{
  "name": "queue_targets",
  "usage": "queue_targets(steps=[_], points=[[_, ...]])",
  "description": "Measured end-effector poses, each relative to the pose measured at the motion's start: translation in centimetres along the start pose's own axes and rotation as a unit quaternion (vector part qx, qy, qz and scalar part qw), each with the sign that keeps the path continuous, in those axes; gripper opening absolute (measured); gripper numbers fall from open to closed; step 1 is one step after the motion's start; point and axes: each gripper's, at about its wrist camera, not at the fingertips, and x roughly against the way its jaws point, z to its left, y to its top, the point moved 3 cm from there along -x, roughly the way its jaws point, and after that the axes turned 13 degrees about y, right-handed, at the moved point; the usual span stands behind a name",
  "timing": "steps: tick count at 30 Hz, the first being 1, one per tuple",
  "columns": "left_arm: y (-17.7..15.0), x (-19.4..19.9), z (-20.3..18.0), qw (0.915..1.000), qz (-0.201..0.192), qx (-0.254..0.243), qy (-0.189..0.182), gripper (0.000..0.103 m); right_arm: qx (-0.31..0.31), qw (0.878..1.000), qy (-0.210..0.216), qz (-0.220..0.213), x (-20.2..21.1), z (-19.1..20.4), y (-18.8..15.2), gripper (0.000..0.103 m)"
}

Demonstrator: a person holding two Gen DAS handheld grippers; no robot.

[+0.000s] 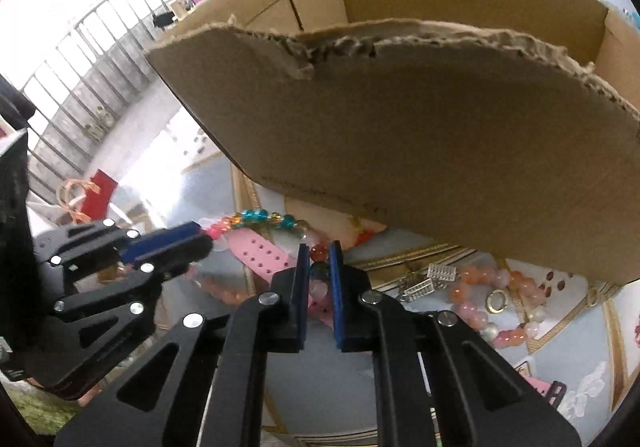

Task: Organize jewelry
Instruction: 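Lower the left tool onto the multicoloured bead bracelet and close it, then lift the bead bracelet into the cardboard box and open the left tool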

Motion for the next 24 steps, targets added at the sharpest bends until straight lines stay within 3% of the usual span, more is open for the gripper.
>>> queue_targets(steps=[7, 13, 20, 24], points=[[0.0, 2.7, 1.4, 0.9977, -0.013, 0.052, -0.041, 0.009, 0.026, 0.999, 0.024, -0.019, 1.5, 1.7, 0.1, 0.010], [2.7, 7.6, 2.4, 0.9915, -0.061, 0.078, -0.084, 0.009, 0.061, 0.995, 0.056, -0.055, 5.6, 3.9, 2.0, 0.010], [11.7, 11.9, 1.3, 0.9815, -0.150, 0.049, -0.109, 0.009, 0.095, 0.986, 0.070, -0.118, 10.8, 4.3, 8.7, 0.010], [17.1, 8.4, -0.4, 0.9871, -0.123, 0.029, -0.098, 0.009, 0.054, 0.991, 0.080, -0.090, 9.5, 0.1, 14.1, 0.010]])
